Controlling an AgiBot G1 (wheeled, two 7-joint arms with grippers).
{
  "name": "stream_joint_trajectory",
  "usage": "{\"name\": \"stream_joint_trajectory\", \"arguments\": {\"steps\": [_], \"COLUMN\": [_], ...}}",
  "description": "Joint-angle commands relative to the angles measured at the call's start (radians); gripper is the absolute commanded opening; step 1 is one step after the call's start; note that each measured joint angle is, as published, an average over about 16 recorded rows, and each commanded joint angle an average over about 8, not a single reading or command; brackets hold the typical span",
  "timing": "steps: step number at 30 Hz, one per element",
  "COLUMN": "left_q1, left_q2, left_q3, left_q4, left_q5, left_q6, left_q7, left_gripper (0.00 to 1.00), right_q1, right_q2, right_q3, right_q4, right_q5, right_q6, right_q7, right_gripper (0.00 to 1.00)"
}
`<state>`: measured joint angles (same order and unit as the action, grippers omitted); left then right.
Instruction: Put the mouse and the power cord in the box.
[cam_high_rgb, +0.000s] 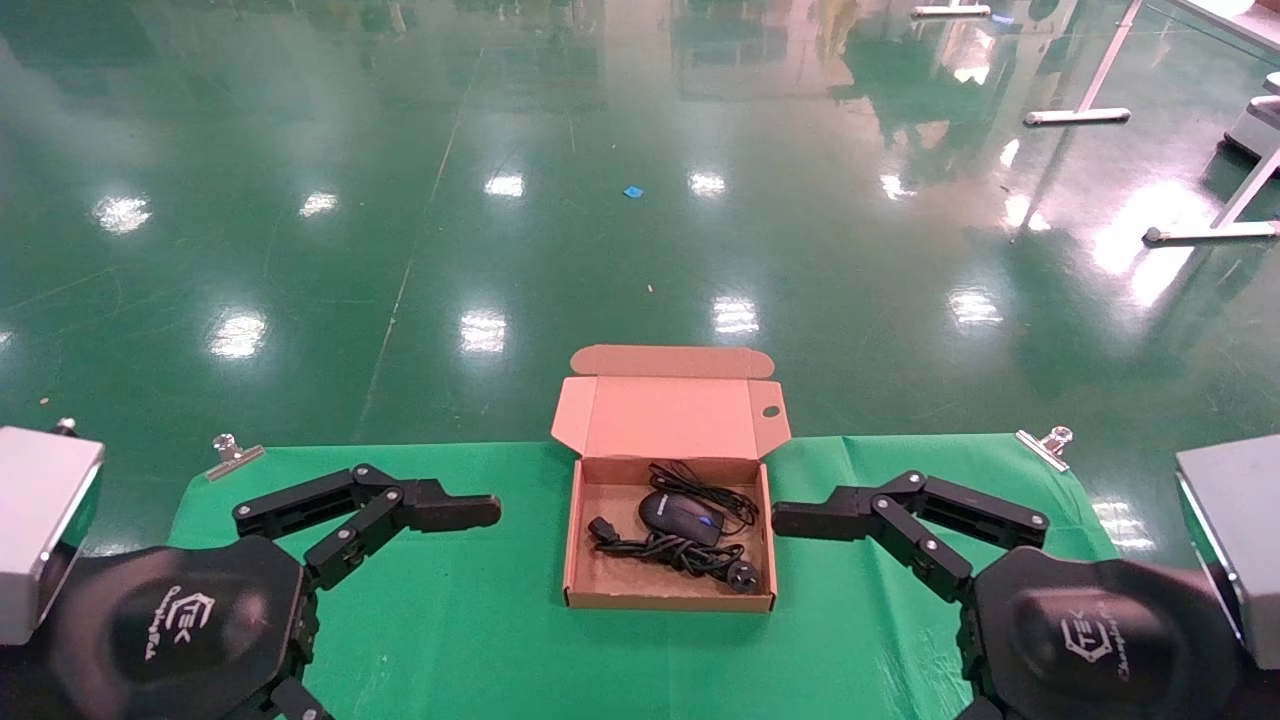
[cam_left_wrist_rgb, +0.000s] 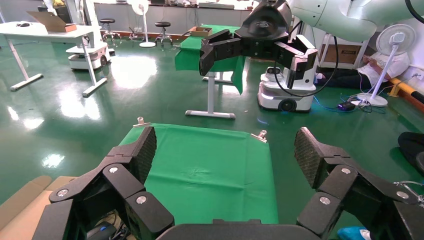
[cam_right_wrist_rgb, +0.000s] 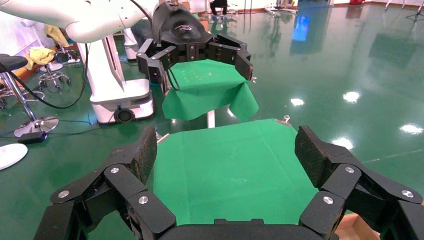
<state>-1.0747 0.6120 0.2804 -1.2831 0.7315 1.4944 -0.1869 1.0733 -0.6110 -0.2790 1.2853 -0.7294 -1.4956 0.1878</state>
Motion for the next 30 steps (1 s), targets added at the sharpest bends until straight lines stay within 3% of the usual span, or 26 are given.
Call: {"name": "stream_joint_trajectory", "arguments": {"steps": [1, 30], "left_q1": [0.0, -0.001], "left_q2": [0.0, 0.002], "left_q3": [0.0, 0.002], "left_q4": [0.0, 0.002], "left_q5": [0.0, 0.002], "left_q6": [0.0, -0.001], "left_q7": [0.0, 0.0], "left_gripper": [1.0, 1.0], "right_q1": [0.0, 0.001], "right_q2": [0.0, 0.0], "right_q3": [0.0, -0.001], "right_q4": [0.0, -0.002], "right_q5": [0.0, -0.001], "right_q6": [0.0, 0.0], "right_q7": [0.0, 0.0], "right_gripper": [1.0, 1.0]}}
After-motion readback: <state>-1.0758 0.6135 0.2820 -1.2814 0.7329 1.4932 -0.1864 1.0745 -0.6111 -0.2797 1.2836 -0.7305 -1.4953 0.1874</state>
